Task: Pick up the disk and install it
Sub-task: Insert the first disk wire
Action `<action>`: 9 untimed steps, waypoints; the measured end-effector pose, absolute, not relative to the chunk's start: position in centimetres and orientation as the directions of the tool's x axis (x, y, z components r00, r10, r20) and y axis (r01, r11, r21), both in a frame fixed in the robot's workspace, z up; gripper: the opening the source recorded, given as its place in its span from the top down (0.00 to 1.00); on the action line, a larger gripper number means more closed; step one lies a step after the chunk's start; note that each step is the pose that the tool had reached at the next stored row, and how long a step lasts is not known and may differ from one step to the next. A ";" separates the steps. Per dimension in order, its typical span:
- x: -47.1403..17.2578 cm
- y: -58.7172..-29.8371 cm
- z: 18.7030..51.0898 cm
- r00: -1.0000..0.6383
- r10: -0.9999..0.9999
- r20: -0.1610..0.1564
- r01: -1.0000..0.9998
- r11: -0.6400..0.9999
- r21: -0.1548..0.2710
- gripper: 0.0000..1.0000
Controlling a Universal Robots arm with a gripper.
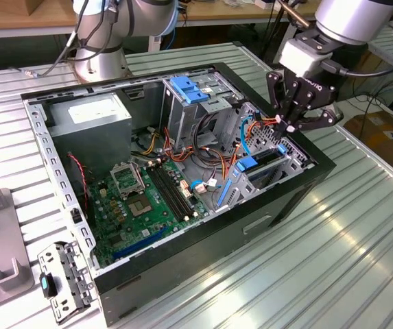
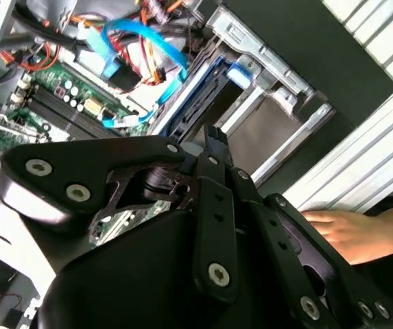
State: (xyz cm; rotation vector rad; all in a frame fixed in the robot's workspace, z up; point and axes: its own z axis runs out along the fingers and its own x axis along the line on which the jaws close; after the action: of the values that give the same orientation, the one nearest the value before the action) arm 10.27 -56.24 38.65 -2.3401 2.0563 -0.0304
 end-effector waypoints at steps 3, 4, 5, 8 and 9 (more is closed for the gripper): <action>12.0 -56.2 38.6 0.131 -0.991 -0.003 -0.991 -0.131 -0.033 0.89; 12.5 -56.1 38.6 0.132 -0.991 -0.003 -0.991 -0.131 -0.033 0.89; 12.9 -56.1 38.6 0.132 -0.991 -0.003 -0.991 -0.132 -0.033 0.89; 13.4 -55.8 38.6 0.133 -0.991 -0.002 -0.991 -0.133 -0.032 0.89; 13.5 -55.6 38.6 0.134 -0.991 -0.001 -0.990 -0.134 -0.032 0.89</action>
State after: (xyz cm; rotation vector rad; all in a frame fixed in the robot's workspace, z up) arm 13.53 -55.61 38.58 -2.3466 2.0501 -0.0315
